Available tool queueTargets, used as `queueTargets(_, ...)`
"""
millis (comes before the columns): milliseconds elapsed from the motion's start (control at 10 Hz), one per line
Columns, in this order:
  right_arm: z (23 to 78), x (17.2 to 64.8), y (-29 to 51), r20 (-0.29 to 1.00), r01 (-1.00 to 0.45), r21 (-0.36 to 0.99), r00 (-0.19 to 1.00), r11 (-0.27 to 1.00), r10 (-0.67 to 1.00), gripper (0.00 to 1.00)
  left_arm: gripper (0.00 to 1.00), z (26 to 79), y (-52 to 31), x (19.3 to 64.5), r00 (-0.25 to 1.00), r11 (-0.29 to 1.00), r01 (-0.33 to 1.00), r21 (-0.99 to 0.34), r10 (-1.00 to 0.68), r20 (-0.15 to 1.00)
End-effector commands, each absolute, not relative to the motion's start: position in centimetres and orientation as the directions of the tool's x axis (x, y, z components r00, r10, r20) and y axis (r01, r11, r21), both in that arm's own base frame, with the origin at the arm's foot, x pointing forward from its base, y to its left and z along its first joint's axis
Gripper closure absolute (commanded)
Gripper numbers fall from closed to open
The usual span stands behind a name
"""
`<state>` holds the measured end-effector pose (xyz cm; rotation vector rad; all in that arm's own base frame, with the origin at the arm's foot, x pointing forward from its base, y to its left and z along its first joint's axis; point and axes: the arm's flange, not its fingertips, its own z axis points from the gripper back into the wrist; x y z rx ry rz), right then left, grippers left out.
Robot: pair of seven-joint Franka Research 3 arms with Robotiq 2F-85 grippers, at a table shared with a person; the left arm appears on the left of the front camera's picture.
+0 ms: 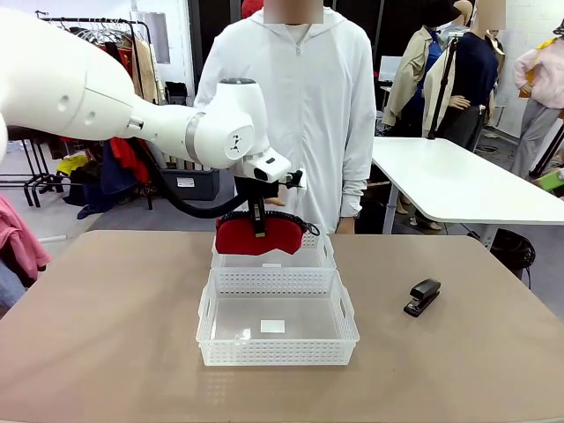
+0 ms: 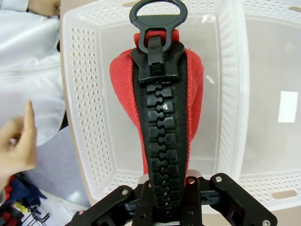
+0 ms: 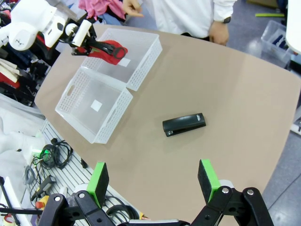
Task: Distribute items into two baskets.
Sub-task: Place the picked Pencil pouch into the Organizing basket as instructed by the person.
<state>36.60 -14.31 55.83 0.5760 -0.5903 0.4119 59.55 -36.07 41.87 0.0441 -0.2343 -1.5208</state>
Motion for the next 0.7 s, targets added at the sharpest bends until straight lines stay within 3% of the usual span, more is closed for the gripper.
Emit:
queueTargets(0, 56.0, 36.6, -14.2, 0.625, -0.520, 0.384, 0.755, 0.763, 0.199, 0.00, 1.00, 41.5, -36.6, 60.4, 0.037, 0.061, 0.977, 0.205, -0.992, 0.117)
queueTargets(600, 56.0, 36.6, -14.2, 0.625, -0.520, 0.384, 0.755, 0.763, 0.199, 0.00, 1.00, 38.4, -37.7, 61.0, -0.007, 0.025, 0.978, 0.208, -0.989, 0.148)
